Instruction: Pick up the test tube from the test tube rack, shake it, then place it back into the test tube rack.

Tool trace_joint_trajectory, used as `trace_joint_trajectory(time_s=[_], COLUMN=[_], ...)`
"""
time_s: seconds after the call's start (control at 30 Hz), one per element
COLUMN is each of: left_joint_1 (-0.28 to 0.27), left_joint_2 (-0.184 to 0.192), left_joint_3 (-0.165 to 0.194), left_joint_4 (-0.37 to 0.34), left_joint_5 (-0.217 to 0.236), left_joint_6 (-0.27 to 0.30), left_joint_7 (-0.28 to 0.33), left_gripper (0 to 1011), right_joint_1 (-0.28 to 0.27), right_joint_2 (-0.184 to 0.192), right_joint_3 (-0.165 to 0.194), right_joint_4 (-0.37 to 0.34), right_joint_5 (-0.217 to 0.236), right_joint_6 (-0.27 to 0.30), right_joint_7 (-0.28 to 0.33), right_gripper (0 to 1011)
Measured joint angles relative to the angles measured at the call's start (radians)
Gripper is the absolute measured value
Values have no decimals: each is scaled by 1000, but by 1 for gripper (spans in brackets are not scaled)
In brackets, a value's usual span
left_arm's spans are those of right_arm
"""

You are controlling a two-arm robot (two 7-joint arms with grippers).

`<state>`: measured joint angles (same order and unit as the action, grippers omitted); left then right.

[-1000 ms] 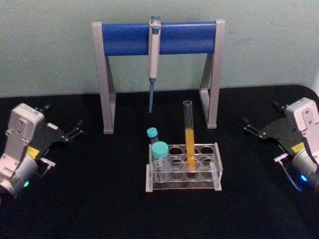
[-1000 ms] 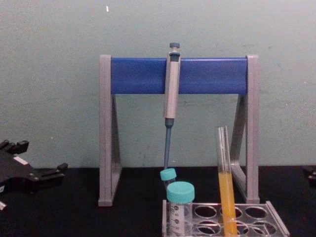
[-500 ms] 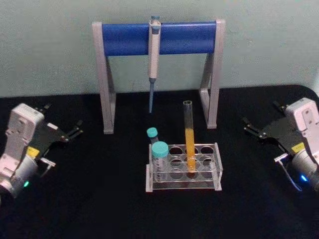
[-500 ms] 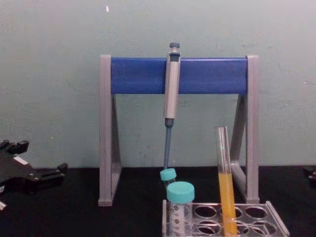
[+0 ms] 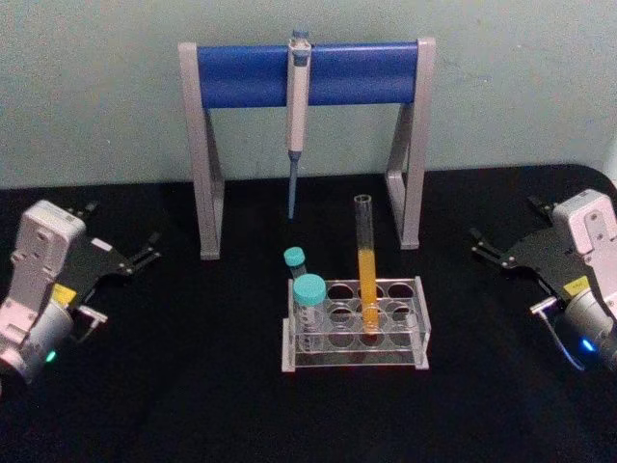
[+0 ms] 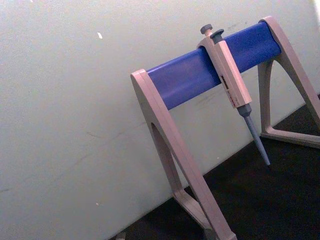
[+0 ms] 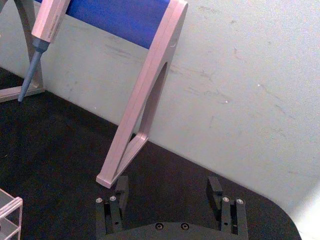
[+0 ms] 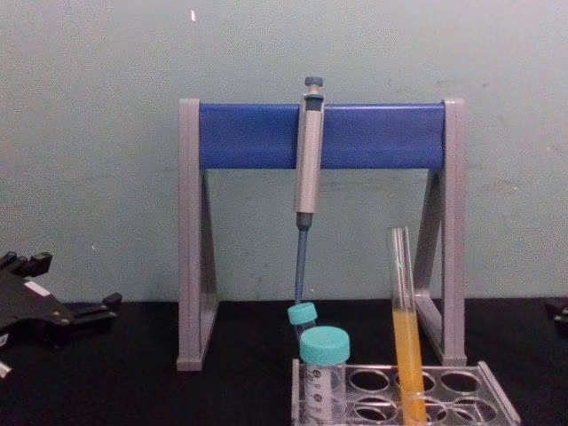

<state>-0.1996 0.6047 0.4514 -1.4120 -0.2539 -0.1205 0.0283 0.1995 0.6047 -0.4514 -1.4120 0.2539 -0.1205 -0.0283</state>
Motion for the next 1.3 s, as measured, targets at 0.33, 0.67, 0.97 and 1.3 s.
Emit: trace_joint_trajectory(time_s=[0.33,0.67,0.97,1.3], left_joint_1=[0,0,0,0], left_joint_2=[0,0,0,0], left_joint_3=[0,0,0,0], left_joint_4=[0,0,0,0], left_joint_5=[0,0,0,0], left_joint_6=[0,0,0,0], left_joint_7=[0,0,0,0], left_gripper=[1001,1001,1001,1001], right_joint_1=[0,-8,-53,-102], right_joint_2=[0,-4,2,6], right_joint_3=[0,13,47,70], right_joint_4=[0,-6,-78,-169], right_joint_5=[0,-1,39,145], right_joint_6=[0,0,26,71], right_joint_7=[0,15,73,205], right_gripper=[1000,1000,1000,1000])
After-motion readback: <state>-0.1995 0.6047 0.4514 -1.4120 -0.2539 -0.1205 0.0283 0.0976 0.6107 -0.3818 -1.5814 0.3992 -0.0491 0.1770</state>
